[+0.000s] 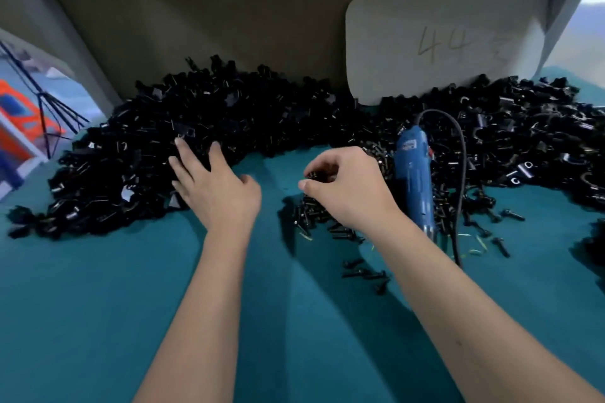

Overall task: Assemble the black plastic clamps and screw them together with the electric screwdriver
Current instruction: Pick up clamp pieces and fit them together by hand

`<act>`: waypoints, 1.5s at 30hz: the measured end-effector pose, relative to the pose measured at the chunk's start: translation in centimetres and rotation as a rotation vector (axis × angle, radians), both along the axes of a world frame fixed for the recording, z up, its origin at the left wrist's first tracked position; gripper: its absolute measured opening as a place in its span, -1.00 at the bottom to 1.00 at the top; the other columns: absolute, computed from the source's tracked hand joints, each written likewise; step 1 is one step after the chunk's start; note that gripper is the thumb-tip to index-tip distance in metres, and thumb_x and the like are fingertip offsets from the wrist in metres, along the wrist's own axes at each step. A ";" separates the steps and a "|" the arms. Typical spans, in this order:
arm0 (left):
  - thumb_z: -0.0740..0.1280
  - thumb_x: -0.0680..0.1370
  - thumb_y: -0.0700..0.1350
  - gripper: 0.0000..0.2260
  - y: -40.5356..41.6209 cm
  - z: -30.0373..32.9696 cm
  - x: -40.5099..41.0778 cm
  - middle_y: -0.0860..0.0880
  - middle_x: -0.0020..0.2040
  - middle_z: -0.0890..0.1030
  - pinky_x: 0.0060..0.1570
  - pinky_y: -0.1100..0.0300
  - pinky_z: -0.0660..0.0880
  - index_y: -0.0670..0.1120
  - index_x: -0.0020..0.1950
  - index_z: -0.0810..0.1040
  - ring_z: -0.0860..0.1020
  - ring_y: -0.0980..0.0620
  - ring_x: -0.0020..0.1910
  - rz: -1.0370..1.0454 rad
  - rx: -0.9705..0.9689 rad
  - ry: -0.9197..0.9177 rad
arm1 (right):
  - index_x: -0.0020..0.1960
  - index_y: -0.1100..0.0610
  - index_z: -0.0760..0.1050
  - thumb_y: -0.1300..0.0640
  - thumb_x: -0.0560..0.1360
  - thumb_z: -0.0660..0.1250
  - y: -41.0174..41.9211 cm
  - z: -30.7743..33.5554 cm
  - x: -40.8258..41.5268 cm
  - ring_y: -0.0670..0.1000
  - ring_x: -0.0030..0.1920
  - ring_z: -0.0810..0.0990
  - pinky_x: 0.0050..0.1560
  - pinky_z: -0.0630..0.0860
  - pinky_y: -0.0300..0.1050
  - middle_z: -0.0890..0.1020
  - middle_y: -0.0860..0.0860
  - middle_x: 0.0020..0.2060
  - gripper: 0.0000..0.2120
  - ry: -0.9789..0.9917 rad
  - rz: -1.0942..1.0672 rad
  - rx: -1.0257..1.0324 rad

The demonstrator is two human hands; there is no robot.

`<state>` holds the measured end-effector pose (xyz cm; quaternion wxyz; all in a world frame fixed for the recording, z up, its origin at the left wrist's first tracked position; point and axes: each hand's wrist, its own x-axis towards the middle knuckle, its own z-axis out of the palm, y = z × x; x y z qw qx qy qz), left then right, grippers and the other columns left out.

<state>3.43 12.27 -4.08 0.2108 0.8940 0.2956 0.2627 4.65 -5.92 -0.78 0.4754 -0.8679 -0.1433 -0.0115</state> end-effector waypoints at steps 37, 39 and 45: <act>0.23 0.51 -0.55 -0.69 -10.4 1.7 -2.6 -0.21 -0.15 0.67 -0.12 0.23 0.64 -0.19 0.08 0.49 0.73 -0.13 -0.13 -0.708 -1.752 -0.480 | 0.19 0.03 0.64 0.32 0.54 0.50 -10.9 0.9 1.3 0.12 -0.20 0.72 -0.17 0.62 -0.10 0.69 0.19 0.07 -0.70 0.034 0.114 0.416; 0.31 0.50 -0.51 -0.70 -10.5 1.6 -2.7 -0.19 -0.14 0.69 -0.13 0.24 0.64 -0.19 0.11 0.49 0.74 -0.10 -0.14 -0.712 -1.749 -0.482 | 0.11 -0.04 0.70 0.33 0.48 0.55 -11.0 0.9 1.2 0.12 -0.26 0.71 -0.10 0.66 -0.05 0.69 0.17 0.01 -0.67 -0.011 0.143 0.436; 0.32 0.54 -0.49 -0.73 -10.7 1.6 -2.7 -0.21 -0.09 0.72 -0.13 0.28 0.64 -0.21 0.16 0.53 0.75 -0.10 -0.10 -0.745 -1.752 -0.433 | 0.08 -0.04 0.74 0.34 0.42 0.60 -10.6 0.7 1.2 -0.06 -0.18 0.67 -0.20 0.67 -0.14 0.68 -0.14 -0.16 -0.64 -0.117 0.234 0.403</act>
